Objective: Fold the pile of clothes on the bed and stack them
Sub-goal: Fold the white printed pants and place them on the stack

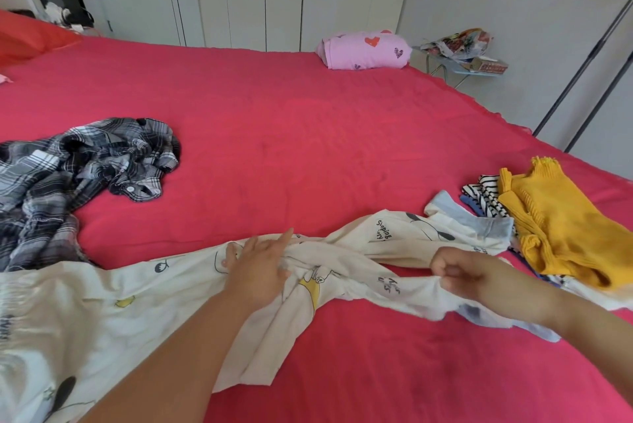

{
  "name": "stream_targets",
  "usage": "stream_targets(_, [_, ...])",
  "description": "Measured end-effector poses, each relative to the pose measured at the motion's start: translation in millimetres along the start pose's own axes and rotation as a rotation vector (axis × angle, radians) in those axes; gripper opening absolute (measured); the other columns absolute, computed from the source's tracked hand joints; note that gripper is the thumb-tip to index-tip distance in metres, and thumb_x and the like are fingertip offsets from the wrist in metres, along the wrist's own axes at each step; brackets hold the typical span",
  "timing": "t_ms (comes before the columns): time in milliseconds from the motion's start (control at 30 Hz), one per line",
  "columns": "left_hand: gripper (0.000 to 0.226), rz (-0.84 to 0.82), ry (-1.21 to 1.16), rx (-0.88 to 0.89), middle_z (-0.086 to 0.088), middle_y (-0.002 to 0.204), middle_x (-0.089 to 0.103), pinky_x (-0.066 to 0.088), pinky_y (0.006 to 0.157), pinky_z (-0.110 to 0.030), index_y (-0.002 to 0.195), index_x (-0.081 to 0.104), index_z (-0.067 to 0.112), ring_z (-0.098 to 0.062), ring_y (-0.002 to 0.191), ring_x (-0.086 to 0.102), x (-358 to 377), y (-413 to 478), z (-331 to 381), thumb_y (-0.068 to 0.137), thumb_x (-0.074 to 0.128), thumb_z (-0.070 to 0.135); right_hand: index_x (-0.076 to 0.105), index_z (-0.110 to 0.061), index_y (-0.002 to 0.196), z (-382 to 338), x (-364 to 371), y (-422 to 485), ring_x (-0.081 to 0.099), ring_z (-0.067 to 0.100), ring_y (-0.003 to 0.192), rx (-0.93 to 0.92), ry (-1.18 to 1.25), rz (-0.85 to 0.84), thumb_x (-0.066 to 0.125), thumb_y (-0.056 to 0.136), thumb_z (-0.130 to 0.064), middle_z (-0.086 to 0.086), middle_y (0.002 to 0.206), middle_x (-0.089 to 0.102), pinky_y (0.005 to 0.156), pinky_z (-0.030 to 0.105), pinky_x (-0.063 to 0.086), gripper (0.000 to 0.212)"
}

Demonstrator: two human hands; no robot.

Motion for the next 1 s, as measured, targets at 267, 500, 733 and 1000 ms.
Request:
stream_targets(267, [0.020,0.276,-0.371,-0.171,-0.011,0.089,0.063,0.038,0.067,-0.028,0.082,0.063,0.015,-0.027,0.081,0.060,-48,-10,-37,0.089,0.048,0.005,0.046,-0.020,0.074,-94,65,33,0.034,-0.001,0.056,-0.089,0.581,0.360,0.045,0.092,0.003,-0.008,0.063,0.039,0.056,0.019,0.029,0.030])
stream_targets(500, [0.013,0.390,-0.640,-0.231,-0.008,0.092,0.066,0.036,0.064,-0.020,0.088,0.066,0.015,-0.018,0.083,0.056,-125,-17,-76,0.090,0.055,0.009,0.057,-0.015,0.103,-192,163,70,0.063,0.005,0.084,-0.216,0.541,0.051,0.047,0.091,-0.002,-0.008,0.090,0.067,0.077,0.017,0.048,0.020])
stream_targets(733, [0.017,0.208,-0.570,0.041,0.002,0.097,0.064,0.034,0.063,-0.002,0.104,0.066,0.011,-0.009,0.089,0.056,-96,-14,-3,0.090,0.057,0.009,0.055,-0.015,0.121,-68,80,102,0.055,0.023,0.113,-0.017,-0.262,0.303,0.043,0.079,0.004,0.005,0.120,0.061,0.093,0.032,0.043,0.047])
stream_targets(1000, [0.047,-0.057,-0.153,-0.002,-0.006,0.124,0.046,0.042,0.092,-0.037,0.129,0.039,0.015,-0.025,0.116,0.047,22,-1,64,0.089,0.058,0.028,0.052,-0.024,0.122,17,30,120,0.032,0.023,0.128,0.268,-0.780,0.253,0.048,0.088,-0.013,0.002,0.140,0.034,0.097,0.038,0.037,0.036])
Point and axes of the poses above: each hand's wrist, its own y-axis towards the middle knuckle, its own x-axis out of the palm, z = x × y, the point moved 7 cm from there along y, towards the middle knuckle
